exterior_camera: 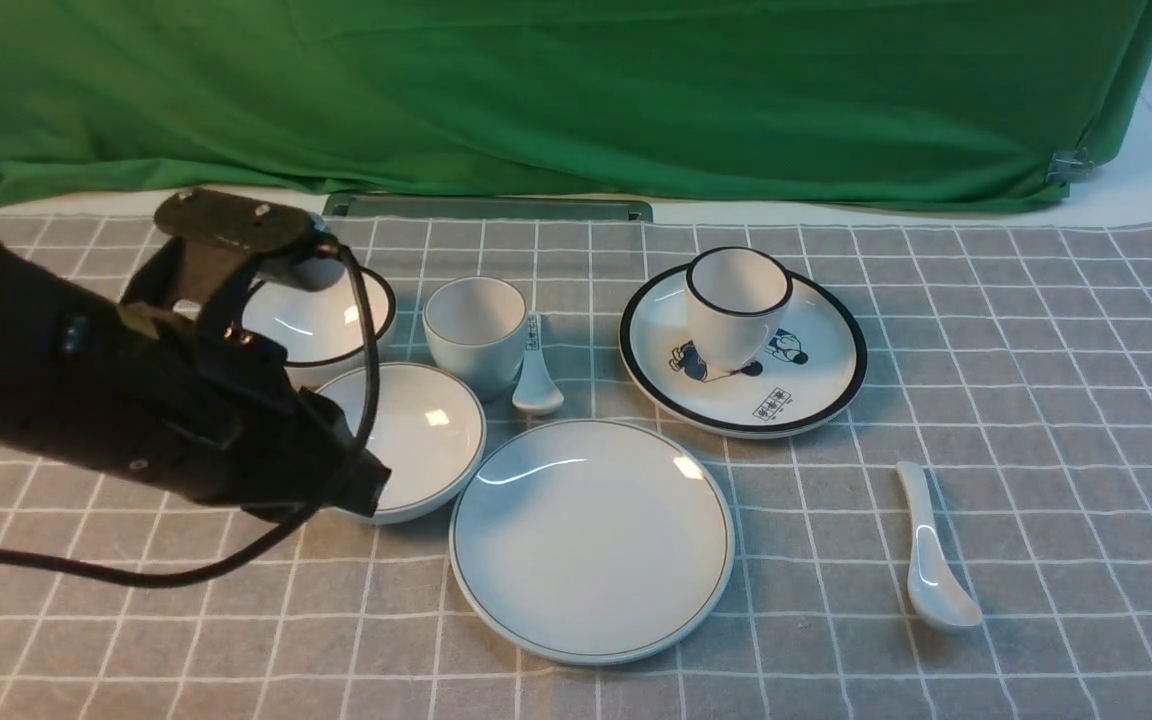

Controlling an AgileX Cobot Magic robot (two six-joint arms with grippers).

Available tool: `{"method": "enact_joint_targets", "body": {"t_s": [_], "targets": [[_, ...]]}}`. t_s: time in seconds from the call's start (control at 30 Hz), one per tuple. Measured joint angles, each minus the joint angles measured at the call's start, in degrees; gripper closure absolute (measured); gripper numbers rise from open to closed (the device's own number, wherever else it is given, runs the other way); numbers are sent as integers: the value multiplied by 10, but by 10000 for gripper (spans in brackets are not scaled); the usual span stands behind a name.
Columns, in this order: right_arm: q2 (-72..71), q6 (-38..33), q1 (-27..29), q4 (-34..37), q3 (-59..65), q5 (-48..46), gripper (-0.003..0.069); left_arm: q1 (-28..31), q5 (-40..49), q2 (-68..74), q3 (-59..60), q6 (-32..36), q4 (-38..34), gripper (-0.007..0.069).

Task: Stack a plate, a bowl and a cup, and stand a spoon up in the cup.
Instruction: Use the left arm to grab a blue rice bowl

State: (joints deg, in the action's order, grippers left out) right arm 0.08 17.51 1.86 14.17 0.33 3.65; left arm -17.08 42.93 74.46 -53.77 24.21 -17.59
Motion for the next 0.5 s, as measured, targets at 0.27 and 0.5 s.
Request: {"method": "enact_joint_targets", "body": {"t_s": [0.27, 0.5], "targets": [[131, -198, -108, 1, -227, -297, 561, 0, 4, 114, -61, 145, 23, 601], [276, -303, -183, -24, -401, -485, 571, 0, -33, 175, -70, 232, 36, 461]]}}
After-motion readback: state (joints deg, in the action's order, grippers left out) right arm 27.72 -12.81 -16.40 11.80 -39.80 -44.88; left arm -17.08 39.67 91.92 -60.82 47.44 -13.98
